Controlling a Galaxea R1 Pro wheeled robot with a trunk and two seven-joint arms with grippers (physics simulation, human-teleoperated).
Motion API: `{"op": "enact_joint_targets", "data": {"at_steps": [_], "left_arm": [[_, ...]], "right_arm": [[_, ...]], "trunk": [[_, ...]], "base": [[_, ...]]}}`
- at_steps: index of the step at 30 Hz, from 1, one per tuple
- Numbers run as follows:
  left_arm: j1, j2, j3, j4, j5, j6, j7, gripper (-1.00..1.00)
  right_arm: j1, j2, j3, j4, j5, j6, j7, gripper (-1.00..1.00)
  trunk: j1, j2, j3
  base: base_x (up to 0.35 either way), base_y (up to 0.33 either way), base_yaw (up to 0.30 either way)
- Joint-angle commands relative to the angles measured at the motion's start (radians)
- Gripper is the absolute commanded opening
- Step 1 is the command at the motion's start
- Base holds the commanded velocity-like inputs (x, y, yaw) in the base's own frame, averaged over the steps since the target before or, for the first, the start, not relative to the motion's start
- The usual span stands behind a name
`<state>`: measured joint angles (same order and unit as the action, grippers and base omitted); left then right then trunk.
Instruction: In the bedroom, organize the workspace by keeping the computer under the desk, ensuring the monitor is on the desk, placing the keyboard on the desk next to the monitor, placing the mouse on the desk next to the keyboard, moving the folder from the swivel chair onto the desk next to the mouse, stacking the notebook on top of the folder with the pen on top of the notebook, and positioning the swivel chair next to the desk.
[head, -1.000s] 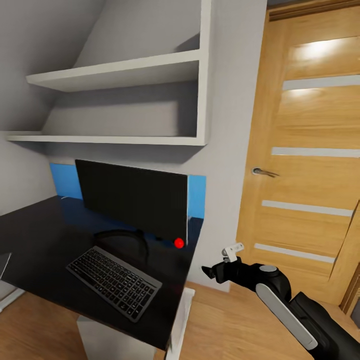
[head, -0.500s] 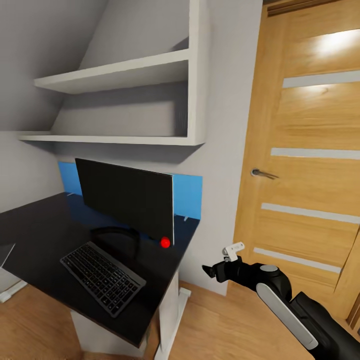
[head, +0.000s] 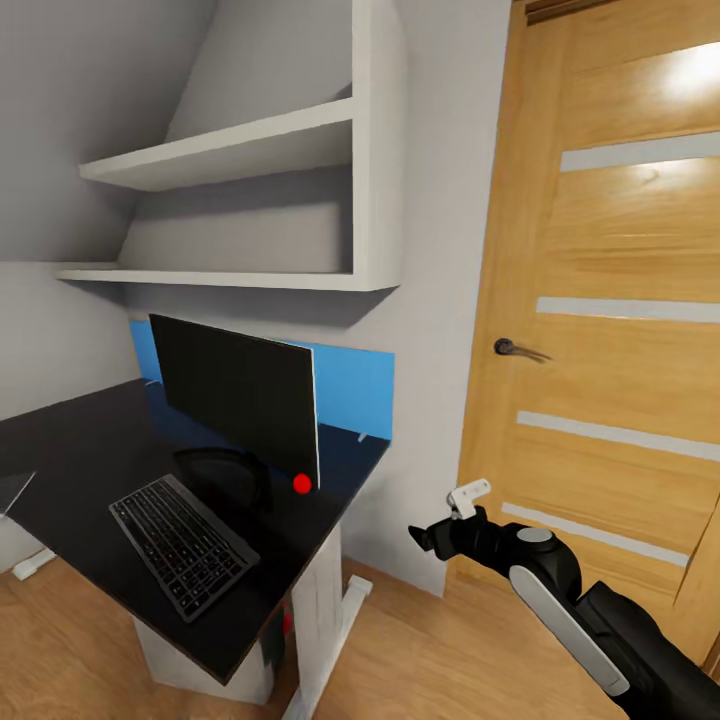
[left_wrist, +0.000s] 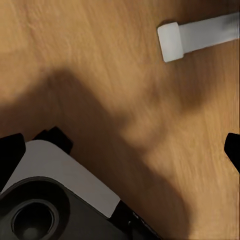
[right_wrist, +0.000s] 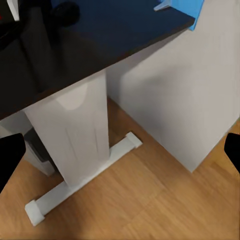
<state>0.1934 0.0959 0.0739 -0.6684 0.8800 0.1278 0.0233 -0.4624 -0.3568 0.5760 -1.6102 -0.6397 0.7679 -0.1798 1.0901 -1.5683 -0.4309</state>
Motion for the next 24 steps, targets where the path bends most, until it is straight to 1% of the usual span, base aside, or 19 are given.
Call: {"op": "enact_joint_targets", "data": {"at_steps": [1, 4, 5, 7, 8, 9, 10, 13, 14, 15, 16, 17, 18, 19, 22, 24], "left_arm": [[0.016, -0.001, 0.028, -0.005, 0.008, -0.006, -0.041, 1.0], [0.037, -0.001, 0.053, -0.006, 0.008, -0.03, -0.106, 1.0], [0.045, -0.002, 0.063, -0.006, 0.007, -0.041, -0.133, 1.0], [0.05, -0.002, 0.069, -0.006, 0.006, -0.048, -0.151, 1.0], [0.057, -0.008, 0.077, -0.006, -0.003, -0.056, -0.167, 1.0], [0.057, -0.01, 0.077, -0.006, -0.005, -0.056, -0.166, 1.0], [0.058, -0.012, 0.077, -0.006, -0.007, -0.057, -0.155, 1.0], [0.059, -0.015, 0.073, -0.006, -0.009, -0.06, -0.118, 1.0], [0.058, -0.016, 0.07, -0.011, -0.01, -0.063, -0.071, 1.0], [0.058, -0.018, 0.066, -0.031, -0.011, -0.066, -0.043, 1.0], [0.059, -0.019, 0.063, -0.047, -0.012, -0.068, -0.03, 1.0], [0.079, -0.026, 0.029, -0.127, -0.021, -0.074, 0.031, 1.0], [0.086, -0.028, 0.02, -0.147, -0.024, -0.078, 0.05, 1.0], [0.095, -0.03, 0.008, -0.178, -0.027, -0.083, 0.082, 1.0], [0.103, -0.032, -0.003, -0.204, -0.029, -0.089, 0.111, 1.0], [0.108, -0.033, -0.008, -0.218, -0.03, -0.092, 0.127, 1.0]], "right_arm": [[-0.006, 0.011, 0.001, 0.014, -0.008, 0.001, -0.01, 1.0], [-0.017, 0.038, -0.001, 0.046, -0.005, 0.002, -0.01, 1.0], [-0.029, 0.053, -0.002, 0.065, -0.004, 0.002, -0.009, 1.0], [-0.04, 0.062, -0.002, 0.083, -0.003, 0.003, -0.009, 1.0], [-0.053, 0.079, 0.001, 0.12, 0.002, 0.002, -0.01, 1.0], [-0.054, 0.083, 0.001, 0.124, 0.006, 0.002, -0.01, 1.0], [-0.056, 0.089, 0.002, 0.129, 0.018, 0.002, -0.01, 1.0], [-0.057, 0.095, 0.002, 0.134, 0.045, 0.002, -0.01, 1.0], [-0.058, 0.098, 0.002, 0.136, 0.073, 0.001, -0.009, 1.0], [-0.058, 0.099, 0.002, 0.137, 0.089, 0.001, -0.009, 1.0], [-0.058, 0.099, 0.002, 0.137, 0.095, 0.001, -0.009, 1.0], [-0.058, 0.1, 0.002, 0.134, 0.11, 0.001, -0.009, 1.0], [-0.057, 0.1, 0.002, 0.132, 0.112, 0.0, -0.009, 1.0], [-0.057, 0.1, 0.002, 0.13, 0.115, 0.0, -0.009, 1.0], [-0.056, 0.101, 0.002, 0.128, 0.118, 0.0, -0.009, 1.0], [-0.056, 0.101, 0.002, 0.127, 0.12, 0.001, -0.009, 1.0]], "trunk": [[0.0, -0.001, -0.001], [0.0, -0.001, -0.001], [0.0, -0.001, -0.001], [0.0, -0.001, -0.001], [0.0, -0.001, -0.001], [0.0, -0.001, -0.001], [0.0, -0.001, -0.001], [0.0, -0.001, -0.001], [0.0, -0.001, -0.001], [0.0, -0.001, -0.001], [0.0, -0.001, -0.001], [0.0, -0.001, -0.001], [0.0, -0.001, -0.001], [0.0, -0.001, -0.001], [0.0, -0.001, -0.001], [0.0, -0.001, -0.001]], "base": [[0.0, -0.341, 0.25], [0.0, -0.341, 0.258], [0.0, -0.342, 0.267], [0.0, -0.342, 0.269], [0.0, -0.342, 0.274], [0.0, -0.342, 0.275], [0.0, -0.342, 0.276], [0.0, -0.342, 0.277], [0.0, -0.342, 0.277], [0.0, -0.342, 0.278], [0.0, -0.342, 0.278], [0.0, -0.342, 0.278], [0.0, -0.342, 0.278], [0.0, -0.341, 0.278], [0.0, -0.296, 0.278], [0.0, -0.147, 0.279]]}}
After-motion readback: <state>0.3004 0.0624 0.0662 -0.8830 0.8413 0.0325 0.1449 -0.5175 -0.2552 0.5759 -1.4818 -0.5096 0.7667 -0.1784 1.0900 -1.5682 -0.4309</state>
